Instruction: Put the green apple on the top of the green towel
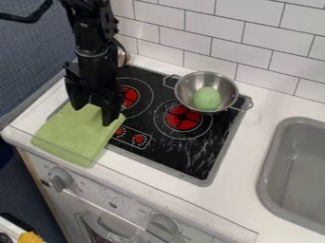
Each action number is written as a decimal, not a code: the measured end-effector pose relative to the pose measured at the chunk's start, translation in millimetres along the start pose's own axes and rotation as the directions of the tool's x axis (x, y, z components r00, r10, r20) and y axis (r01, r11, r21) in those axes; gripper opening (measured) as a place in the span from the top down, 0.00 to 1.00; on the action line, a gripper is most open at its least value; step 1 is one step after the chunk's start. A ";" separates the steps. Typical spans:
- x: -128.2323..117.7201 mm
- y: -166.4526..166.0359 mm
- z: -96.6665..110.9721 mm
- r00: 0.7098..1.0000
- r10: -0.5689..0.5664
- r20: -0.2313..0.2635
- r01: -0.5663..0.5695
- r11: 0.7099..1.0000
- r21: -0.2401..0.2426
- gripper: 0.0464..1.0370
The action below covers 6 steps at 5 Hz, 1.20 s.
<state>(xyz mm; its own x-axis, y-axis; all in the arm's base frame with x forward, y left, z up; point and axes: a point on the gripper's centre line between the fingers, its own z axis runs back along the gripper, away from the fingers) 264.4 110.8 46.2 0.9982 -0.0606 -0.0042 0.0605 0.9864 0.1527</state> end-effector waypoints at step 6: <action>81.6 -81.8 46.5 0.985 0.084 0.150 -0.059 0.985 -0.164 0.04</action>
<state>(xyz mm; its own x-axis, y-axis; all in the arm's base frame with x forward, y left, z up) 340.6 18.1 79.4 0.9876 0.0006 0.1570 0.0012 0.9999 -0.0113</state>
